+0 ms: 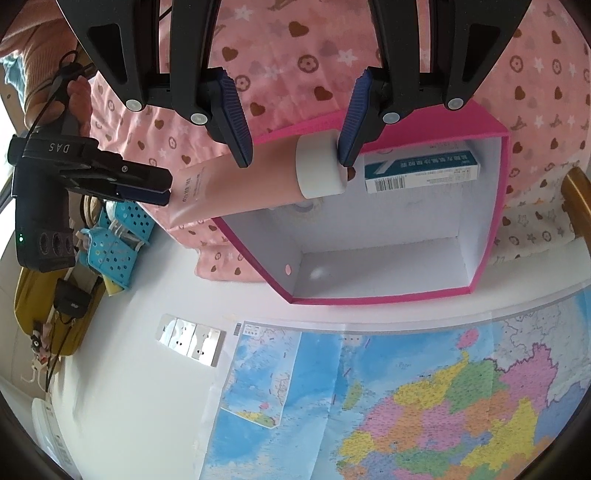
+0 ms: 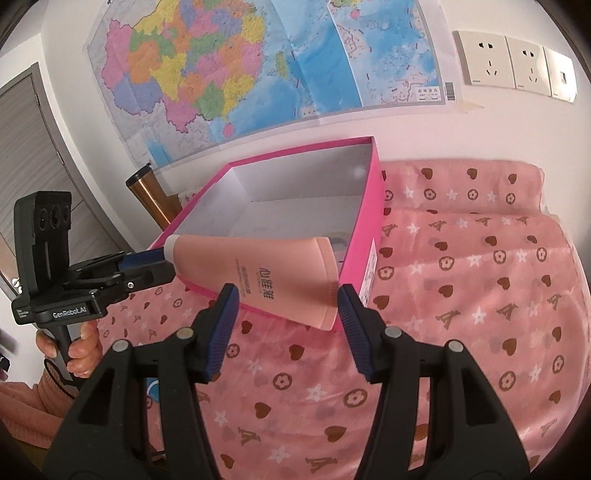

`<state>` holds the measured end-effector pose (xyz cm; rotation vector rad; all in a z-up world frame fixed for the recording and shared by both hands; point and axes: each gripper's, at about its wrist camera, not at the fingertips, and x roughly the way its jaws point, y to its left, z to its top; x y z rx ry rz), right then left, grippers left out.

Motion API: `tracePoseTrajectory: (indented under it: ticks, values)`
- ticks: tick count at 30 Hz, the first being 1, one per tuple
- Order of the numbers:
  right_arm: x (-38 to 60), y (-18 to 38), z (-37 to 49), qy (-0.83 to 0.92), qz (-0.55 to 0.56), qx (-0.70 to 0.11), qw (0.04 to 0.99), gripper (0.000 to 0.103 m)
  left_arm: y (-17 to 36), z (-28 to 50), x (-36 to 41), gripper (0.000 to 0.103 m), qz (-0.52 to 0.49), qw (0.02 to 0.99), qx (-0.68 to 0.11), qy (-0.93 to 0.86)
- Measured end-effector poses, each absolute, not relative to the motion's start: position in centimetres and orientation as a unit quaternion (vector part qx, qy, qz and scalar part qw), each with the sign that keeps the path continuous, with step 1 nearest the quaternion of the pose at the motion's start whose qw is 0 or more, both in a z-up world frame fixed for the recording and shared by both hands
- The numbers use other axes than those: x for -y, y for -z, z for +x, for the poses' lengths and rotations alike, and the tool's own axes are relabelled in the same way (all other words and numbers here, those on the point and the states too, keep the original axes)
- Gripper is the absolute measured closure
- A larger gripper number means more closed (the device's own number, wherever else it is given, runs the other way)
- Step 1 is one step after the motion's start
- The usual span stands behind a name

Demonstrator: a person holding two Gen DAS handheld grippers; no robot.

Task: Organize rigid objects
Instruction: 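Lift the peach tube with the right gripper and carry it over the pink box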

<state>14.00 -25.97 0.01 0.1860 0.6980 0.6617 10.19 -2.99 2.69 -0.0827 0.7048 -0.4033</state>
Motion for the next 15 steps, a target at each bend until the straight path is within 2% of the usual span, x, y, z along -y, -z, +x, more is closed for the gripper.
tracePoseTrajectory:
  ticks: [15]
  values:
    - [25.9,-0.5,15.5,-0.315,0.09,-0.338,0.883,0.045,-2.9,11.8,3.1,0.055,-0.041,0.917,-0.347,0.193]
